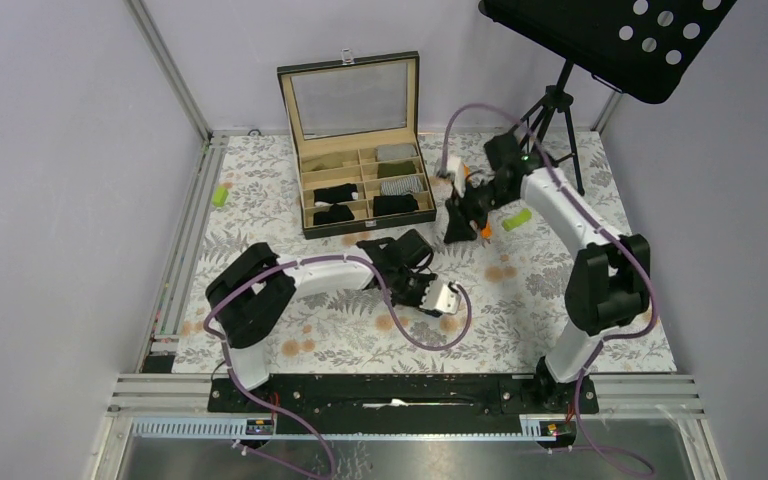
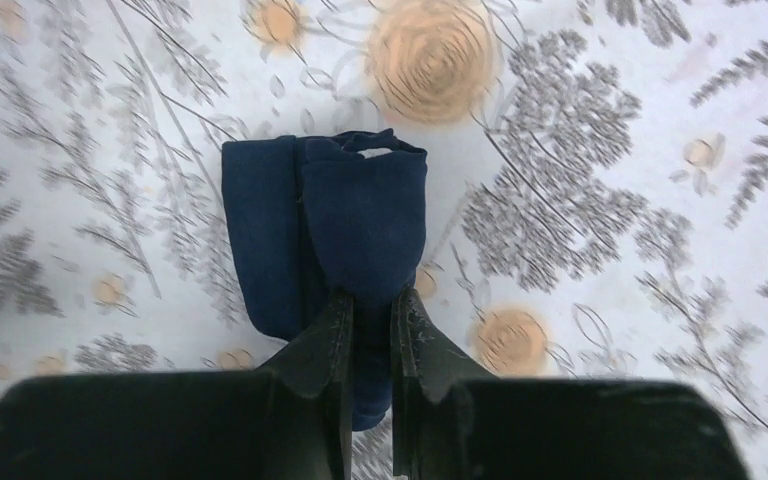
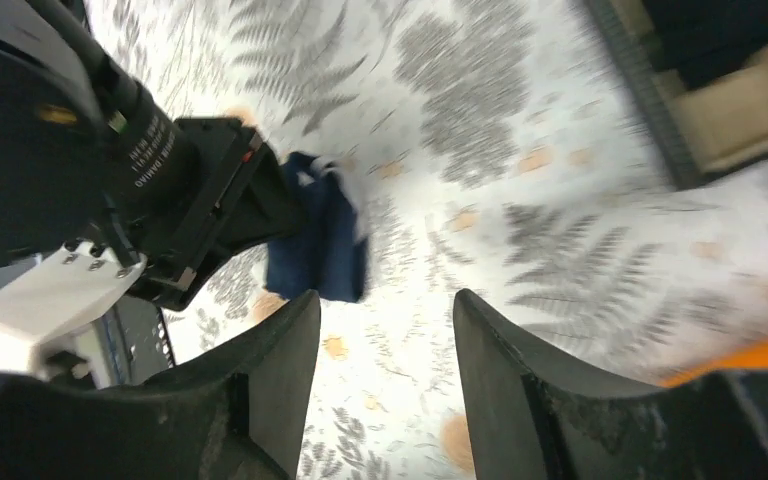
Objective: Roll the underwear
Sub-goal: Roll the underwear to the center of the board, then place the underwear in the storage box.
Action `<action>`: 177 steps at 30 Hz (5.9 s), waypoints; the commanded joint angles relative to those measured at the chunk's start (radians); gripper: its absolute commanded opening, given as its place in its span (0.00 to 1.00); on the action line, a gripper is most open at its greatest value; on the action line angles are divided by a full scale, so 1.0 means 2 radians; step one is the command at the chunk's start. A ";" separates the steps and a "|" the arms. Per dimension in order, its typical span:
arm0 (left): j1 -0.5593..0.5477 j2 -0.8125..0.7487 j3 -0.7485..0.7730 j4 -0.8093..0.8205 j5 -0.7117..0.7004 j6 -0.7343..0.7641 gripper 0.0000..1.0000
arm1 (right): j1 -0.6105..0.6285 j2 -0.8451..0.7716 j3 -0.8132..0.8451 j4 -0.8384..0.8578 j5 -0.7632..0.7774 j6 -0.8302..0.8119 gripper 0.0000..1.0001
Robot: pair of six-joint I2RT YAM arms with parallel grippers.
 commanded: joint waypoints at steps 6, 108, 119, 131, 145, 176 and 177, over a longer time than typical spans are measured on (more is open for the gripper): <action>0.053 0.075 0.097 -0.289 0.116 -0.071 0.00 | -0.052 -0.160 -0.016 0.153 0.103 0.187 0.66; 0.013 -0.073 -0.137 0.174 0.024 -0.031 0.18 | 0.117 0.162 -0.109 0.053 0.065 -0.001 0.20; 0.109 -0.107 -0.022 0.019 0.029 -0.060 0.00 | -0.003 -0.034 -0.026 -0.062 0.030 -0.009 1.00; 0.274 -0.034 0.180 -0.004 -0.071 0.065 0.00 | -0.055 -0.190 -0.066 -0.069 0.036 0.068 0.99; 0.355 0.131 0.265 0.154 -0.144 0.149 0.00 | -0.057 -0.220 -0.102 -0.094 0.064 0.063 1.00; 0.381 0.271 0.500 -0.268 -0.057 0.155 0.25 | -0.069 -0.219 -0.138 -0.105 0.069 0.054 1.00; 0.381 0.273 0.503 -0.277 -0.056 0.161 0.25 | -0.069 -0.219 -0.136 -0.106 0.069 0.054 1.00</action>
